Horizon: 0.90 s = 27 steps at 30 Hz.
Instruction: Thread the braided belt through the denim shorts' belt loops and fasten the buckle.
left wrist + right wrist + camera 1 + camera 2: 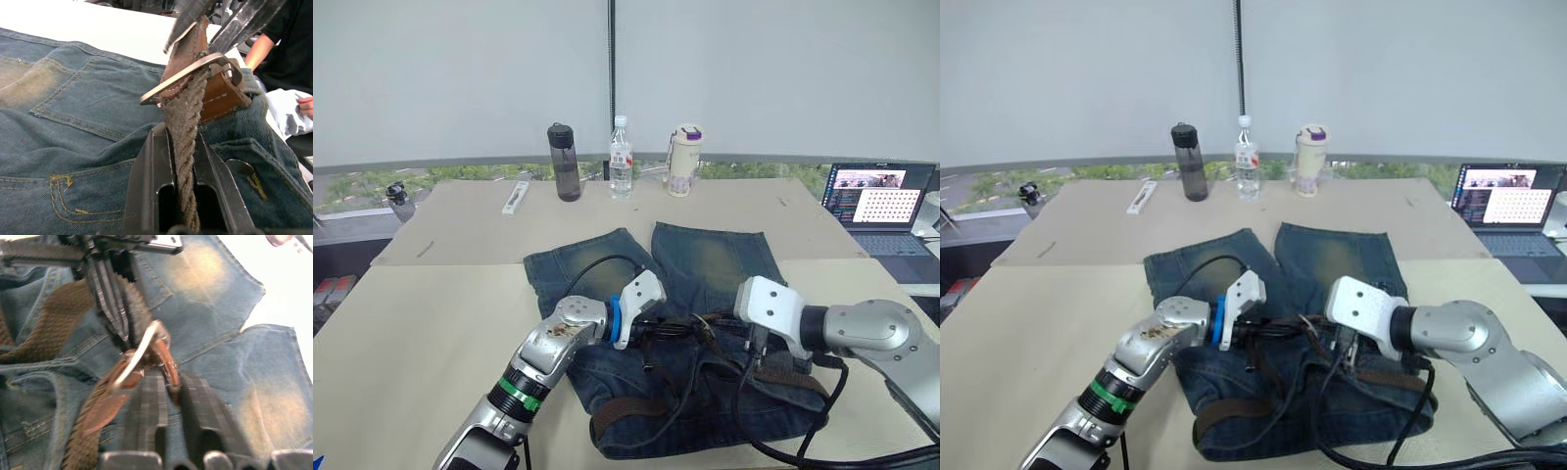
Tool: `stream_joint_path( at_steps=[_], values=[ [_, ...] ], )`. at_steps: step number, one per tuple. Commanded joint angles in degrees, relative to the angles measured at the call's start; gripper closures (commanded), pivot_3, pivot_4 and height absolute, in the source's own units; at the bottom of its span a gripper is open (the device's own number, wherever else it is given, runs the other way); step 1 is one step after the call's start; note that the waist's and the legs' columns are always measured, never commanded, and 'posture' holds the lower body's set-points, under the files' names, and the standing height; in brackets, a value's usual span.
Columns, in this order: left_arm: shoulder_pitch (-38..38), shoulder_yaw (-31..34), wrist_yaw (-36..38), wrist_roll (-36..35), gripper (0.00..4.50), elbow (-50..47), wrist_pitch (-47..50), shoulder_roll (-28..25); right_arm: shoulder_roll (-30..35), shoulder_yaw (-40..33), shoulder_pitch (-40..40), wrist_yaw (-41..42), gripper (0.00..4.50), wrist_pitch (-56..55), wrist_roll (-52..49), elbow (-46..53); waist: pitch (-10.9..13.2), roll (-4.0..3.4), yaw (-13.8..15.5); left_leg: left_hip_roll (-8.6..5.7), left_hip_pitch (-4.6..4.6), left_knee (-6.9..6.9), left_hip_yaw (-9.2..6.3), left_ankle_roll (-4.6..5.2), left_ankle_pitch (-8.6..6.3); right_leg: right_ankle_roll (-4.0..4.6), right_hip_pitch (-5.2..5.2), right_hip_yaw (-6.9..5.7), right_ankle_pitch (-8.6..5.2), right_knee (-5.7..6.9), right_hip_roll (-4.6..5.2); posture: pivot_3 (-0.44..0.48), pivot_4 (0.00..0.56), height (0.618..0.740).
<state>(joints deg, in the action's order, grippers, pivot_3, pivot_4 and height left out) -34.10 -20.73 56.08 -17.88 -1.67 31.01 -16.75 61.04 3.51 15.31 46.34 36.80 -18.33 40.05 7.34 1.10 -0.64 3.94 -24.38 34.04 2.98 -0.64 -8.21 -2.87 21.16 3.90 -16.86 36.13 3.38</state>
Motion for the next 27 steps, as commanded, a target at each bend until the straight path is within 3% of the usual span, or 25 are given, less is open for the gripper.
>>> stream_joint_path(
  at_steps=[1, 6, 9, 10, 12, 18, 25, 27],
  values=[
    [0.1, 1.8, 1.1, -1.7, 4.50, -3.0, -0.9, -0.5, 1.5, -0.8, 0.4, 1.3, 4.48, -3.9, 3.4, 0.1, 0.0, 0.00, 0.1, 0.00, 0.00, 0.00, 0.00, 0.00, 0.00, 0.00, 0.00, 0.00, 0.00, 0.00, 0.00, 0.000, 0.150, 0.740],
    [-0.5, 10.3, 1.5, -10.0, 2.85, -3.0, 6.7, -2.6, 8.5, -8.3, -0.2, 5.8, 4.50, -13.0, 8.2, -3.0, 0.0, -0.04, 0.0, 0.01, 0.01, 0.00, 0.02, 0.00, 0.00, -0.01, 0.03, 0.00, -0.01, 0.02, 0.00, 0.000, 0.150, 0.740],
    [-3.8, 13.2, 1.5, -12.5, 1.85, -0.2, 8.6, -2.3, 11.5, -12.3, 4.2, 9.1, 4.50, -16.2, 7.2, -4.7, 0.0, -0.09, 0.0, 0.02, 0.06, 0.00, 0.02, 0.00, 0.00, -0.02, -0.01, 0.00, -0.02, 0.04, 0.00, 0.000, 0.150, 0.740],
    [-5.2, 13.9, 1.2, -13.1, 1.85, 1.1, 9.0, -1.4, 13.1, -12.9, 7.0, 10.3, 4.50, -17.3, 7.4, -6.2, 0.1, -0.17, 0.0, 0.02, 0.05, 0.00, 0.03, 0.00, 0.00, -0.03, 0.01, 0.00, -0.02, 0.04, 0.00, 0.000, 0.150, 0.740],
    [-6.9, 14.7, 0.6, -14.0, 2.40, 2.6, 9.4, -0.1, 15.2, -12.9, 10.6, 12.3, 4.50, -20.3, 8.3, -8.5, 0.1, -0.21, 0.3, -0.03, -0.01, 0.04, 0.03, 0.00, 0.00, -0.09, 0.02, 0.00, -0.04, 0.02, 0.02, 0.000, 0.150, 0.740],
    [-8.3, 17.0, -0.6, -17.8, 4.46, 2.3, 12.8, 2.3, 18.3, -10.1, 20.7, 16.8, 4.50, -25.4, 9.1, -13.7, 0.1, -0.21, 0.0, -0.04, 0.00, -0.07, 0.06, 0.00, 0.00, -0.03, 0.02, 0.05, -0.02, -0.04, 0.02, 0.000, 0.150, 0.740],
    [-12.3, 21.8, -2.5, -22.8, 4.46, 4.9, 16.3, 3.2, 20.7, -5.2, 31.9, 28.1, 4.50, -34.5, 8.1, -21.8, 0.1, -0.24, 0.0, -0.03, 0.05, -0.06, 0.05, 0.00, 0.00, -0.03, -0.01, 0.04, -0.03, -0.03, 0.01, 0.000, 0.150, 0.740],
    [-12.8, 22.5, -3.0, -22.7, 4.46, 6.4, 15.5, 3.5, 18.6, -1.7, 39.8, 30.8, 4.50, -37.2, 10.2, -25.7, 0.1, -0.29, -0.2, -0.04, 0.10, -0.06, 0.06, -0.01, 0.00, -0.03, -0.06, 0.05, -0.03, -0.04, 0.02, 0.000, 0.150, 0.740]
  ],
)
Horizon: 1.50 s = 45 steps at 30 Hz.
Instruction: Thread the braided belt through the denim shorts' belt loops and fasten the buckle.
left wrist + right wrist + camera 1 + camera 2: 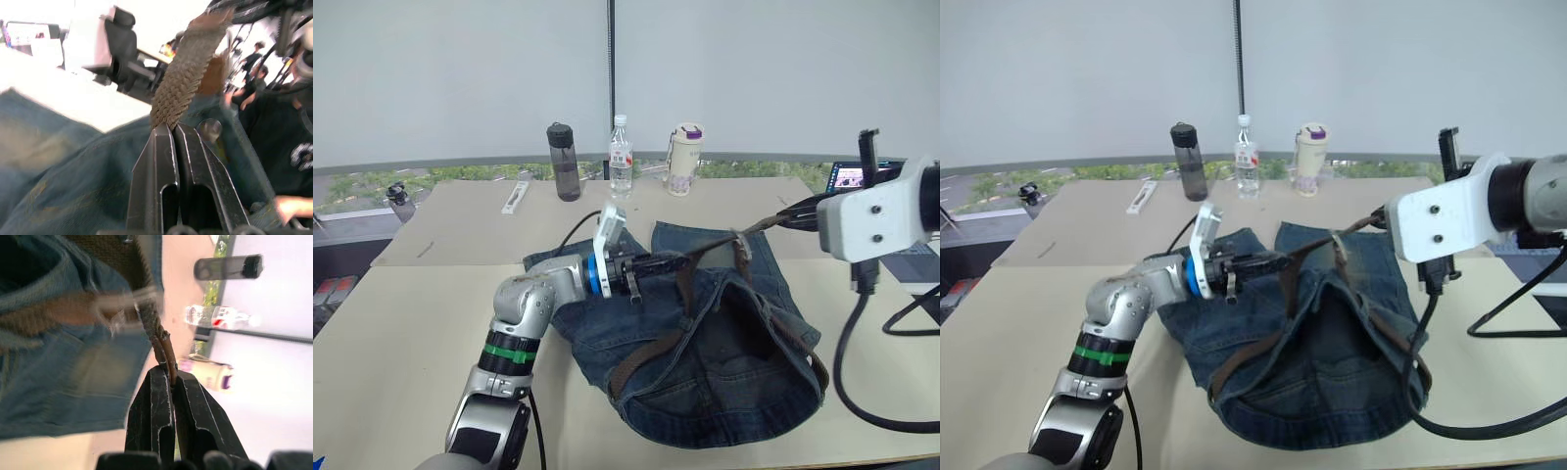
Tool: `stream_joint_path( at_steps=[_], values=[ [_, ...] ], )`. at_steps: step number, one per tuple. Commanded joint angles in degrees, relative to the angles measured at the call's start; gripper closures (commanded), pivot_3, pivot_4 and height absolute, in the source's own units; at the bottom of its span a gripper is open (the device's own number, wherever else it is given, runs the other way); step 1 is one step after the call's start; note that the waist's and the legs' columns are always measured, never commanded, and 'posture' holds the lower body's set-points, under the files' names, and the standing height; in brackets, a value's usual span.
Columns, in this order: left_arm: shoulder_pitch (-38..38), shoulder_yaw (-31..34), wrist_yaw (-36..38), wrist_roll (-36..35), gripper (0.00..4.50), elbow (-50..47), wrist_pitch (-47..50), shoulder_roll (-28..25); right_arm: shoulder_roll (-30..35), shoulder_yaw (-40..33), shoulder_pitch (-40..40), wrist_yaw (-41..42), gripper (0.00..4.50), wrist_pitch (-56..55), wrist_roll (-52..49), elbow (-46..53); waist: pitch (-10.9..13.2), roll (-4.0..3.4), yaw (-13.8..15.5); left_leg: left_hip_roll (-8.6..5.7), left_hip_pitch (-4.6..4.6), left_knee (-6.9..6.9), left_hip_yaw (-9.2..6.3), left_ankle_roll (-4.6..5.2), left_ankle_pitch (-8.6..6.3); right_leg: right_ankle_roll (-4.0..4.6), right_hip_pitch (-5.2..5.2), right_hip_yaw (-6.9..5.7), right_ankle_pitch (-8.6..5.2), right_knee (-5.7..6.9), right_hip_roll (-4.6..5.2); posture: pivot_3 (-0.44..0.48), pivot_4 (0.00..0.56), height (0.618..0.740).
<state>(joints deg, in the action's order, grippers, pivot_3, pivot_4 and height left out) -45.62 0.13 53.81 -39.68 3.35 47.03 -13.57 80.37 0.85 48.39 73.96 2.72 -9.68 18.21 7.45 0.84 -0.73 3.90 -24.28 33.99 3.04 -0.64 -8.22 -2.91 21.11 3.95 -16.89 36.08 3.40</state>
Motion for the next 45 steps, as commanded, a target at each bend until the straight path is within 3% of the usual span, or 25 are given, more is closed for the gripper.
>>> stream_joint_path(
  at_steps=[1, 5, 7, 9, 13, 16, 19, 23, 28, 36, 42, 45],
  values=[
    [-1.1, 1.7, -0.9, -0.9, 4.46, 1.3, -0.7, 0.4, -1.4, 1.6, 7.1, 4.7, 4.50, -3.3, 0.4, -3.2, 0.0, -0.04, -0.2, 0.00, -0.02, -0.01, 0.02, 0.00, 0.00, 0.00, 0.03, 0.02, 0.00, 0.01, 0.00, 0.000, 0.150, 0.740],
    [0.0, 0.9, -0.7, -0.1, 4.46, 0.2, -1.9, -0.4, -4.6, 4.3, 16.7, 9.5, 4.50, -5.7, 1.6, -9.9, 0.1, -0.10, -0.2, 0.01, -0.02, -0.04, 0.00, 0.00, 0.00, 0.02, 0.06, 0.03, 0.01, 0.07, -0.03, 0.000, 0.150, 0.740],
    [-0.1, 1.8, -1.5, -1.1, 4.46, -0.2, -1.4, -0.2, -5.2, 4.9, 16.6, 11.8, 4.50, -6.4, 1.0, -11.3, 0.1, -0.08, -0.1, 0.00, -0.03, -0.04, 0.02, 0.00, 0.00, 0.02, 0.08, 0.04, 0.01, 0.08, -0.03, 0.000, 0.150, 0.740],
    [-0.7, 3.5, -2.6, -2.6, 4.46, 0.3, -0.6, -0.1, -6.4, 5.3, 16.5, 13.0, 4.50, -6.3, 0.2, -11.8, 0.1, -0.07, 0.1, 0.02, -0.02, -0.04, -0.01, 0.00, 0.00, 0.03, 0.03, -0.02, 0.00, 0.06, -0.03, 0.000, 0.150, 0.740],
    [-3.3, 7.7, -1.1, -8.5, 4.46, 0.2, 5.0, -3.8, -11.3, 8.4, 25.5, 13.3, 4.50, -9.0, 4.4, -19.8, 0.2, -0.12, -0.2, 0.00, -0.07, 0.02, 0.03, 0.00, 0.01, 0.03, 0.14, 0.05, 0.02, 0.16, -0.02, 0.000, 0.150, 0.740],
    [-1.6, 2.9, 5.2, -7.8, 3.58, -4.7, 6.7, -10.1, -13.4, 10.5, 30.0, 14.1, 4.50, -13.6, 7.6, -26.3, 0.2, -0.13, -0.4, 0.02, -0.01, -0.11, 0.00, -0.01, 0.01, 0.05, 0.17, 0.05, 0.00, 0.17, -0.07, 0.000, 0.150, 0.740],
    [-0.4, 1.4, 6.4, -8.3, 2.60, -7.0, 7.1, -12.4, -14.7, 11.2, 31.0, 14.6, 4.50, -15.5, 8.3, -29.0, 0.2, -0.14, 0.1, 0.02, 0.06, -0.15, 0.01, -0.02, 0.00, 0.09, 0.09, 0.02, -0.03, 0.15, -0.07, 0.000, 0.150, 0.740],
    [0.1, 1.6, 5.5, -7.7, 2.60, -9.0, 5.2, -12.7, -16.0, 11.1, 30.8, 15.1, 4.50, -16.2, 8.0, -29.9, 0.2, -0.14, 0.3, 0.01, -0.04, 0.00, 0.06, -0.02, 0.01, 0.08, 0.09, -0.01, -0.01, 0.19, 0.00, 0.000, 0.150, 0.740],
    [-2.4, 0.6, -0.4, -3.4, 2.60, -9.3, -0.8, -8.6, -17.9, 11.6, 31.0, 15.1, 4.50, -13.0, 7.3, -28.6, 0.2, -0.14, 0.3, 0.01, -0.01, 0.00, 0.05, -0.02, 0.01, 0.08, 0.06, 0.00, -0.01, 0.20, -0.01, 0.000, 0.150, 0.740],
    [-4.9, -2.4, -7.7, 1.2, 2.60, -8.9, -3.6, -2.1, -22.6, 12.1, 22.3, 9.7, 4.50, -1.2, 8.3, -16.1, 0.1, -0.16, 0.3, 0.01, 0.01, 0.03, 0.03, -0.02, 0.01, 0.06, 0.06, 0.02, -0.01, 0.32, -0.04, 0.000, 0.150, 0.740],
    [-3.5, -4.9, -11.9, 3.4, 2.60, -10.2, -1.7, -1.1, -25.2, 11.0, 18.2, 6.3, 4.50, 6.7, 7.9, -8.8, 0.1, -0.16, 0.2, 0.00, 0.01, 0.11, 0.02, -0.02, 0.01, 0.01, 0.16, 0.04, -0.07, 0.63, -0.04, 0.000, 0.150, 0.740],
    [-1.7, -6.6, -12.0, 5.4, 3.44, -11.3, -1.9, -2.5, -25.7, 10.5, 16.5, 5.7, 4.50, 12.5, 6.3, -4.9, 0.1, -0.16, 0.2, 0.00, 0.01, 0.12, 0.01, -0.02, 0.01, 0.02, 0.15, 0.03, -0.07, 0.64, -0.05, 0.000, 0.150, 0.740]
  ],
)
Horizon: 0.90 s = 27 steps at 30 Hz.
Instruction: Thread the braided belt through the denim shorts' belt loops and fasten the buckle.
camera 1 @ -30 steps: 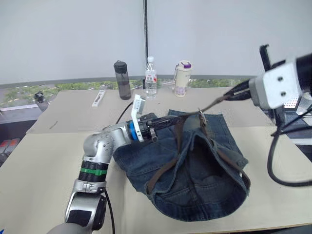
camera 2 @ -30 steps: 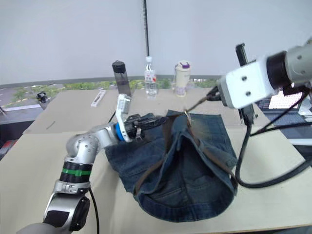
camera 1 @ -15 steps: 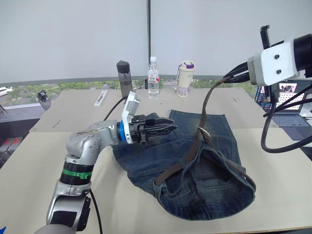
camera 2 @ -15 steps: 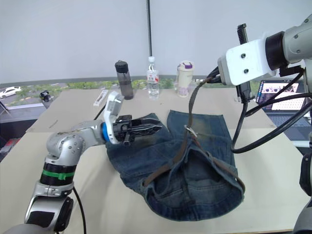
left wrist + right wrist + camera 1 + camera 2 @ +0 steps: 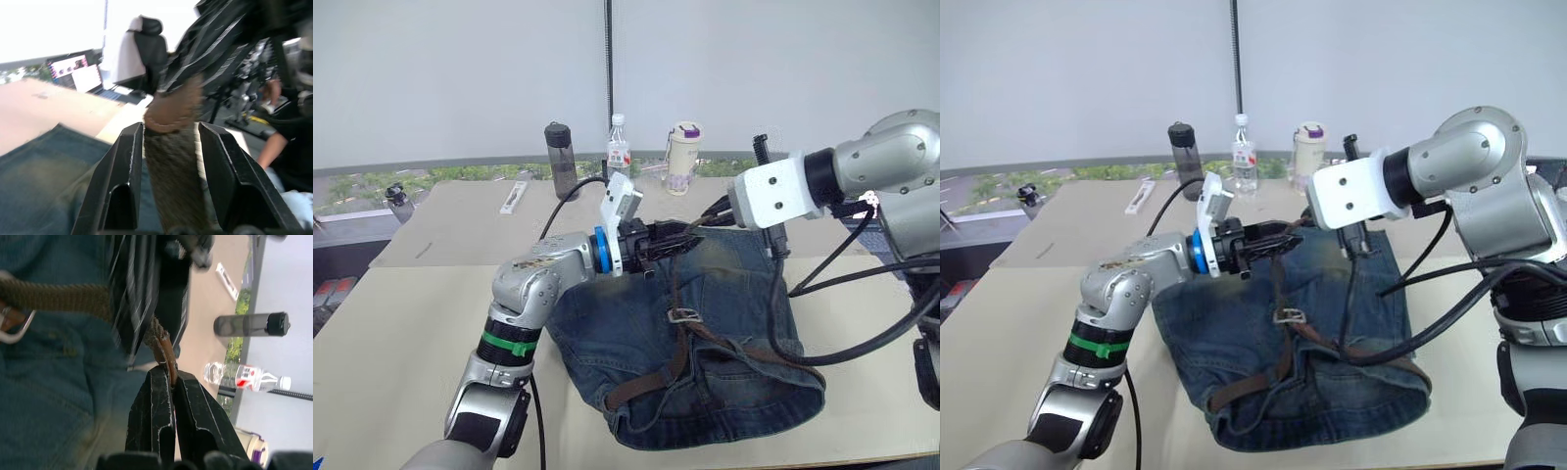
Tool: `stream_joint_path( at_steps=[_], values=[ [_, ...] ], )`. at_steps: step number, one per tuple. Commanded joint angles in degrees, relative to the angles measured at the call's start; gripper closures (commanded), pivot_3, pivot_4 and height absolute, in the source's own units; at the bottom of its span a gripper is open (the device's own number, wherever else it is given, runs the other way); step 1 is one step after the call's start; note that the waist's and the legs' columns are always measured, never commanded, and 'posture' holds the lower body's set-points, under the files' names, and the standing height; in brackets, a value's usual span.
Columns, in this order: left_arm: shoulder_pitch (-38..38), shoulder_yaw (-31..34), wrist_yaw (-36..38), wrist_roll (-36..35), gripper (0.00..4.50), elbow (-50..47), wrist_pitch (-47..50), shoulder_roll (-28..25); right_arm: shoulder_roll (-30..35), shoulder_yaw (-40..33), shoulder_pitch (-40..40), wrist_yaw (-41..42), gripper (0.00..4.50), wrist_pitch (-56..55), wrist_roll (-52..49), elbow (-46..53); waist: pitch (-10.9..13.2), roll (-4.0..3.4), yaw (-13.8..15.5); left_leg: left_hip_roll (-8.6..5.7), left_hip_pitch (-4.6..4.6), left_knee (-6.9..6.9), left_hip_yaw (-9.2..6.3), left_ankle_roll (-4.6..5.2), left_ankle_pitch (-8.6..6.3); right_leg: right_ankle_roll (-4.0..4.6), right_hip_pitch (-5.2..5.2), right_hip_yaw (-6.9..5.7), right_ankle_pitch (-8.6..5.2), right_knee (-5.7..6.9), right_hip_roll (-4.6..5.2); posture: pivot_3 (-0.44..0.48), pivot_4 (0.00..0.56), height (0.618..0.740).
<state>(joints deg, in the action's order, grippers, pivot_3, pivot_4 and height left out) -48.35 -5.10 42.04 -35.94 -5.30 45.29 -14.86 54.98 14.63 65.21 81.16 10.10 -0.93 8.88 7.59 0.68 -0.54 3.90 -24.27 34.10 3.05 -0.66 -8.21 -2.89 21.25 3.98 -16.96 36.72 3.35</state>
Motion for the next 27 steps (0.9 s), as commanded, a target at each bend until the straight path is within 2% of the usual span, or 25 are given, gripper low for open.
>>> stream_joint_path(
  at_steps=[1, 2, 3, 7, 8, 11, 13, 15, 17, 20, 23, 25, 27],
  values=[
    [1.8, -1.6, -0.5, 2.0, 3.71, -3.0, 0.0, -1.6, -0.2, -3.6, -1.1, -1.7, 4.50, 6.5, -2.9, 5.5, 0.0, 0.00, -0.1, 0.00, 0.00, 0.00, 0.00, 0.00, 0.00, 0.00, -0.01, 0.00, 0.00, -0.01, 0.00, 0.000, 0.150, 0.740],
    [2.7, -1.7, -0.6, 2.1, 4.08, -3.4, 0.2, -2.2, -0.3, -4.2, -1.9, -2.1, 4.50, 8.5, -3.6, 6.6, 0.0, 0.00, -0.1, 0.00, 0.01, 0.00, 0.01, 0.00, 0.00, 0.00, -0.01, 0.01, 0.00, 0.00, 0.01, 0.000, 0.150, 0.740],
    [3.9, -1.3, -0.7, 1.8, 4.40, -4.0, 0.9, -2.6, -0.2, -5.8, -3.8, -3.3, 4.12, 12.4, -4.8, 8.4, 0.0, 0.00, -0.1, 0.00, 0.01, 0.01, 0.01, 0.00, 0.00, 0.00, -0.01, 0.01, 0.00, 0.02, 0.00, 0.000, 0.150, 0.740],
    [9.9, 0.0, -0.9, 2.7, 4.50, -6.1, 0.4, -5.8, 1.0, -13.2, -17.1, -11.5, 2.65, 30.5, -7.0, 18.8, 0.0, 0.08, 0.1, 0.01, 0.01, 0.01, -0.03, 0.00, 0.00, 0.03, -0.03, -0.01, -0.01, 0.02, 0.01, 0.000, 0.150, 0.740],
    [12.0, 1.1, -1.2, 2.0, 4.50, -6.9, 0.3, -6.2, 1.1, -15.0, -23.8, -13.2, 2.35, 35.2, -7.5, 23.0, 0.0, 0.11, 0.3, 0.01, 0.03, 0.00, -0.07, 0.00, 0.00, 0.05, -0.06, -0.03, -0.02, 0.01, 0.01, 0.000, 0.150, 0.740],
    [17.8, 5.2, -3.0, -0.9, 4.50, -10.0, 1.8, -7.0, -2.0, -15.8, -41.7, -22.9, 2.35, 41.9, -4.3, 30.8, -0.1, 0.32, 0.6, 0.02, 0.04, -0.02, -0.08, 0.00, 0.00, 0.11, -0.09, -0.05, -0.05, -0.01, 0.04, 0.000, 0.150, 0.740],
    [21.6, 7.9, -5.7, -2.5, 4.50, -12.7, 4.1, -7.1, -1.8, -11.5, -53.1, -26.3, 2.35, 39.0, -1.3, 33.6, -0.2, 0.26, 0.7, -0.01, -0.03, 0.06, -0.07, 0.00, 0.00, 0.10, -0.02, -0.01, -0.05, 0.09, 0.06, 0.000, 0.150, 0.740],
    [24.4, 11.7, -10.2, -5.9, 4.50, -14.9, 7.9, -5.7, -3.7, -8.2, -59.5, -29.9, 2.35, 40.2, -0.4, 34.6, -0.1, 0.27, 0.6, -0.03, 0.00, 0.09, -0.07, 0.00, 0.00, 0.08, -0.05, -0.01, -0.07, 0.10, 0.07, 0.000, 0.150, 0.740],
    [27.2, 15.5, -16.0, -7.3, 4.50, -16.1, 10.8, -4.1, -2.6, -4.8, -64.4, -31.9, 2.35, 39.5, 1.7, 34.3, -0.2, 0.29, 0.4, -0.02, 0.03, 0.13, -0.08, 0.00, 0.00, 0.06, -0.07, -0.01, -0.08, 0.10, 0.06, 0.000, 0.150, 0.740],
    [30.2, 21.4, -25.1, -7.1, 4.50, -15.7, 12.5, -1.5, -0.4, -1.4, -67.2, -33.5, 2.35, 40.3, 3.6, 35.2, -0.3, 0.44, 0.0, -0.01, 0.18, 0.14, -0.12, 0.00, -0.01, 0.03, -0.21, -0.02, -0.10, 0.08, 0.04, 0.000, 0.150, 0.740],
    [30.2, 26.2, -33.3, -4.2, 4.50, -11.2, 10.3, 0.8, -2.0, 2.8, -65.5, -36.1, 2.35, 42.7, 4.8, 35.1, -0.5, 1.11, -0.1, 0.01, 0.35, 0.09, -0.26, 0.00, -0.01, 0.08, -0.27, -0.10, -0.15, 0.08, -0.02, 0.000, 0.150, 0.740],
    [26.6, 26.5, -34.2, -0.8, 4.50, -5.4, 5.4, -0.4, -4.4, 5.1, -62.0, -38.1, 2.35, 43.8, 5.9, 33.3, -0.7, 1.61, -0.1, 0.03, 0.55, 0.05, -0.33, -0.02, -0.02, 0.20, -0.24, -0.17, -0.22, 0.07, -0.03, 0.000, 0.150, 0.740],
    [18.7, 26.1, -32.7, 1.6, 4.50, 3.0, -0.6, -1.9, -6.1, 7.1, -58.7, -38.8, 2.35, 43.2, 6.8, 31.2, -0.6, 1.93, -0.1, 0.02, 0.61, -0.03, -0.44, -0.18, -0.12, 0.58, -0.23, -0.17, -0.37, 0.07, -0.10, 0.000, 0.150, 0.740]
  ],
)
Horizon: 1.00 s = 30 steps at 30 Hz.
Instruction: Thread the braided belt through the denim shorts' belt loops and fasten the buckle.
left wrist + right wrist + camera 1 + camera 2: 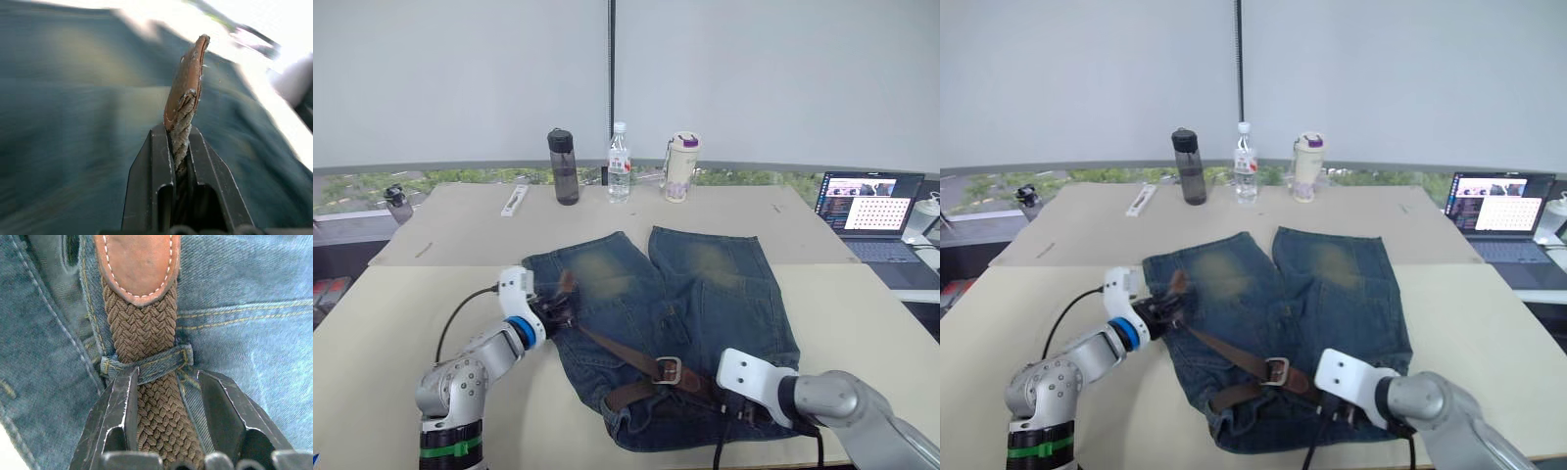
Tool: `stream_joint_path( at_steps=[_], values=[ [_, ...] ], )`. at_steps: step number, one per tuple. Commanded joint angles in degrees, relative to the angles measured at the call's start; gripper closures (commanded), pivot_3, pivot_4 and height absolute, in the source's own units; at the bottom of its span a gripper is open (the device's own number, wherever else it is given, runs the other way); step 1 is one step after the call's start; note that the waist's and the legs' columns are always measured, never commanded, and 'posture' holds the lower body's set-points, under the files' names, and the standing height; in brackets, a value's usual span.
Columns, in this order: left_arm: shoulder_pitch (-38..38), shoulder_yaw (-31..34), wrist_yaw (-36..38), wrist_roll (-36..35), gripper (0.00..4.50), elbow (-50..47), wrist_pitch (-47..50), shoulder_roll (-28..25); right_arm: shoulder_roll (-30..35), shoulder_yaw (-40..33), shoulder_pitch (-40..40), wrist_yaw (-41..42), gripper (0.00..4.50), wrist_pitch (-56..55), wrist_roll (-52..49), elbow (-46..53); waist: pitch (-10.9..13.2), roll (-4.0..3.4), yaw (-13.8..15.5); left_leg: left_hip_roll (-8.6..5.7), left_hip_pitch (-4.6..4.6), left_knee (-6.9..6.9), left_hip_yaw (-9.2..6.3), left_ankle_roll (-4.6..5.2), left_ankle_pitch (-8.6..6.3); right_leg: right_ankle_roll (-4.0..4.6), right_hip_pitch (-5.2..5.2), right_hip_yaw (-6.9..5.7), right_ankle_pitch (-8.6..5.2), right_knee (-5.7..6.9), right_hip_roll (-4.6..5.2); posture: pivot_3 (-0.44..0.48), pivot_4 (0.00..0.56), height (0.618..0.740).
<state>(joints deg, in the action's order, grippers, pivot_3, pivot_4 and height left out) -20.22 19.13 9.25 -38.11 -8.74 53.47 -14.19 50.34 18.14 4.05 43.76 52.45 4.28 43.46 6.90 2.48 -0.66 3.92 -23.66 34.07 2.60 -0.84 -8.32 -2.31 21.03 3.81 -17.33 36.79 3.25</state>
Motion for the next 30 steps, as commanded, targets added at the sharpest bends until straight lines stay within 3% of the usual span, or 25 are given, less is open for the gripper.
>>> stream_joint_path(
  at_steps=[1, 4, 10, 14, 17, 22, 26, 30],
  values=[
    [-12.1, 1.5, 1.0, 4.3, 4.50, 8.9, -10.5, -3.1, -1.8, 4.2, 3.3, -1.6, 2.35, 0.7, 1.8, -3.9, 0.1, 0.23, 0.1, -0.01, -0.06, 0.00, -0.06, -0.03, -0.02, 0.11, 0.05, -0.01, 0.03, 0.00, -0.02, 0.000, 0.150, 0.740],
    [-22.6, -0.3, 5.8, 5.1, 4.50, 16.4, -14.9, -4.5, -5.6, 3.8, 7.2, -4.2, 2.35, 1.9, 1.8, -6.4, 0.1, 0.24, 0.2, -0.08, -0.22, 0.01, -0.07, -0.02, 0.00, 0.09, 0.11, -0.02, 0.15, -0.11, 0.03, 0.000, 0.150, 0.740],
    [-33.8, -3.4, 14.9, 8.1, 4.50, 29.7, -22.3, -7.3, -12.0, 3.2, 12.2, -9.1, 2.35, 3.4, 2.7, -10.8, -0.1, -0.21, -0.1, -0.15, -0.49, -0.17, 0.01, 0.12, 0.08, -0.36, 0.15, 0.08, 0.30, -0.13, 0.02, 0.000, 0.150, 0.740],
    [-36.7, -4.0, 18.1, 8.8, 4.50, 33.5, -24.5, -7.8, -11.9, 3.4, 12.0, -8.9, 2.35, 2.7, 2.0, -10.5, 0.0, -0.26, 0.0, -0.09, -0.53, -0.20, -0.07, 0.12, 0.08, -0.33, 0.26, 0.06, 0.29, -0.03, -0.08, 0.000, 0.150, 0.740],
    [-28.6, -3.2, 17.1, 2.8, 4.50, 20.5, -12.8, -7.8, -9.6, 2.0, 8.0, -5.5, 2.35, 5.2, -1.4, -5.1, 0.0, -0.30, -0.1, -0.09, -0.59, -0.19, -0.04, 0.12, 0.08, -0.36, 0.25, 0.06, 0.27, -0.08, -0.04, 0.000, 0.150, 0.740],
    [-7.4, -0.6, 9.8, -6.9, 4.50, -4.9, 1.8, -6.6, -5.3, -4.6, 0.6, -4.0, 2.35, 8.6, -4.8, 3.0, -0.2, -0.54, -0.4, -0.08, -0.47, -0.20, 0.01, -0.07, -0.10, -0.51, 0.14, 0.17, 0.15, -0.03, 0.04, 0.000, 0.150, 0.740],
    [2.8, 1.3, 4.0, -9.9, 4.50, -13.7, 4.5, -3.7, -10.1, -18.7, -2.3, 2.7, 2.35, 11.4, -18.0, 11.5, 0.0, -0.29, 0.4, -0.08, -0.44, -0.11, -0.18, -0.06, -0.08, -0.43, 0.10, 0.02, 0.18, 0.06, 0.02, 0.000, 0.150, 0.740],
    [3.5, 1.2, 2.4, -9.8, 4.50, -14.2, 3.7, -3.7, -20.9, -22.8, 7.1, -0.5, 2.35, 14.7, -26.3, 10.6, 0.0, -0.18, 0.4, -0.09, -0.33, -0.05, -0.20, -0.49, -0.35, -0.23, 0.17, -0.02, 0.03, -0.05, 0.02, 0.000, 0.150, 0.740]
  ],
)
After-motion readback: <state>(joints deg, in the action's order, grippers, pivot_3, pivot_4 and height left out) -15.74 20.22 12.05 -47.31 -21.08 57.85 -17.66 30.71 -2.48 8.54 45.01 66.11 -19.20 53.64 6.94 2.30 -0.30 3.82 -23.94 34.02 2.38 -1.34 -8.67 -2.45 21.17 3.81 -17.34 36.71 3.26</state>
